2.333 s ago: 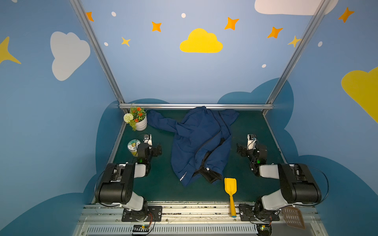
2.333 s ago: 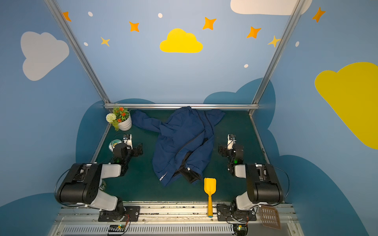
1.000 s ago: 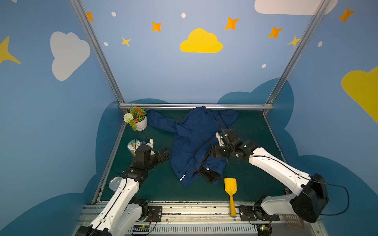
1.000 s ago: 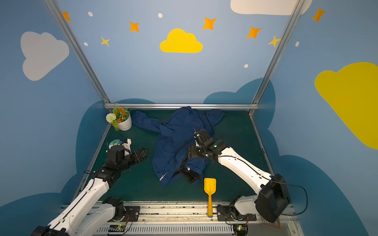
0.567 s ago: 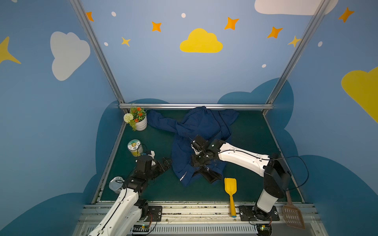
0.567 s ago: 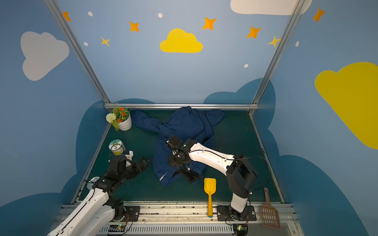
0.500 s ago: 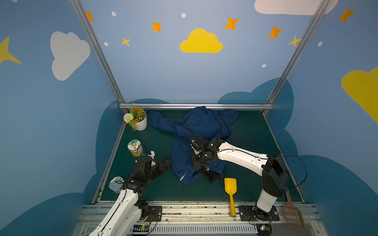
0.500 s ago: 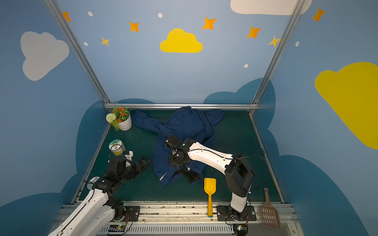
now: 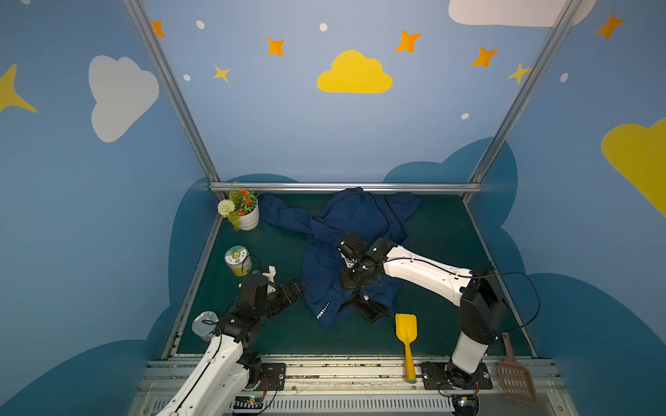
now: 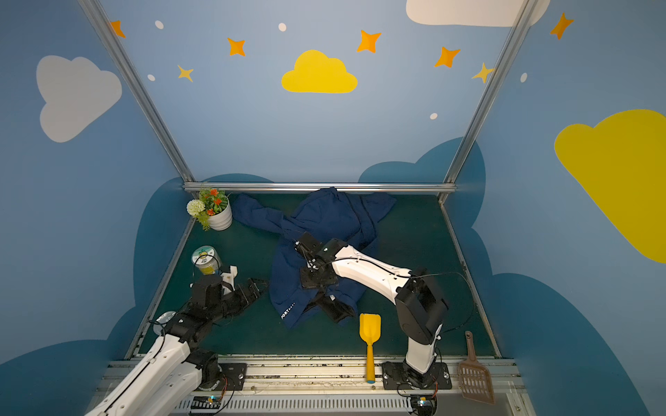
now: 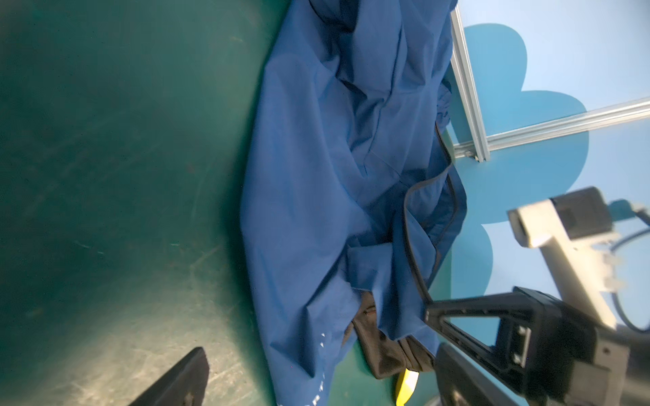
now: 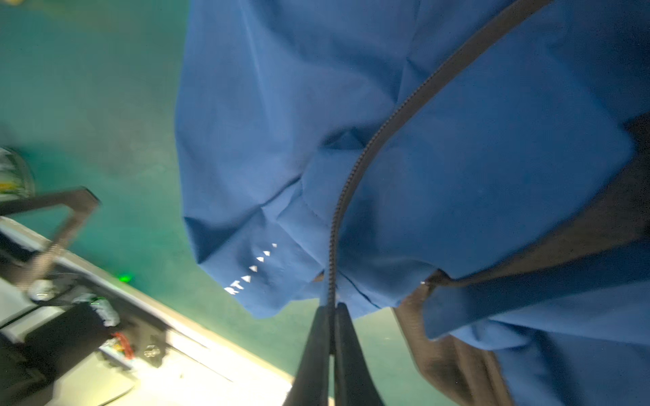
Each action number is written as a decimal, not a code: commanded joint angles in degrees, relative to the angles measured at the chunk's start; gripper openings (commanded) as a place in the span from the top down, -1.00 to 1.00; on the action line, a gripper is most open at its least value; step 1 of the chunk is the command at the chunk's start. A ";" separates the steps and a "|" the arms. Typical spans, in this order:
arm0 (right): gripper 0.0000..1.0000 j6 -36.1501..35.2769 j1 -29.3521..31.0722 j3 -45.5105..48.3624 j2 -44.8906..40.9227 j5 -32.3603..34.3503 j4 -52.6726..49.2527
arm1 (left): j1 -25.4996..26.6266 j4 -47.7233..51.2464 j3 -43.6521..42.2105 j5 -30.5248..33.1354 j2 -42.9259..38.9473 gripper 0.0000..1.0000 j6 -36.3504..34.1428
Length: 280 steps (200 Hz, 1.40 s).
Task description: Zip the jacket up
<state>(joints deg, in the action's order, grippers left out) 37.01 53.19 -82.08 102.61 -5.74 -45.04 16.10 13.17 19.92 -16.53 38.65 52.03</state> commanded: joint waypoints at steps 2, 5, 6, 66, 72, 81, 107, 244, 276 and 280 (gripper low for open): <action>1.00 0.07 -1.38 2.58 -2.46 -5.58 3.62 | 2.75 0.90 4.16 0.06 0.13 -0.99 0.17; 1.00 0.22 -1.64 3.00 -2.71 -6.25 4.21 | 3.18 1.11 4.60 0.31 0.11 -0.99 0.25; 1.00 0.28 -1.75 3.12 -2.83 -6.45 4.41 | 3.34 1.18 4.73 0.38 0.15 -0.99 0.30; 1.00 6.62 -6.68 15.94 -14.51 -15.90 28.99 | 9.57 -23.57 4.44 -3.48 -0.68 -0.99 21.94; 1.00 6.73 -6.88 16.87 -15.53 -16.10 30.85 | 10.26 -24.02 5.24 -2.93 -0.75 -0.99 22.32; 1.00 7.12 -7.03 18.30 -16.90 -16.45 34.13 | 11.63 -23.69 6.65 -1.64 -0.81 -0.99 22.56; 1.00 9.82 -7.47 23.15 -19.82 -16.83 43.82 | 14.93 -28.94 8.03 -1.84 1.98 -0.99 30.10; 1.00 18.79 -7.90 36.25 -24.07 -19.83 65.89 | 21.26 -59.98 4.08 -1.81 22.19 -0.99 47.73; 1.00 18.62 -7.95 39.16 -27.70 -18.66 64.80 | 21.26 -66.49 3.82 0.44 28.69 -0.99 50.76; 1.00 18.66 -7.99 39.62 -28.33 -18.46 64.81 | 21.26 -67.64 3.82 0.64 29.72 -0.98 51.34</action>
<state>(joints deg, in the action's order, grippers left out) 54.98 45.10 -44.38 78.24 -24.64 16.78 37.30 -46.11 22.98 -17.93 64.49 100.05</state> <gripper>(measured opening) 0.047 0.994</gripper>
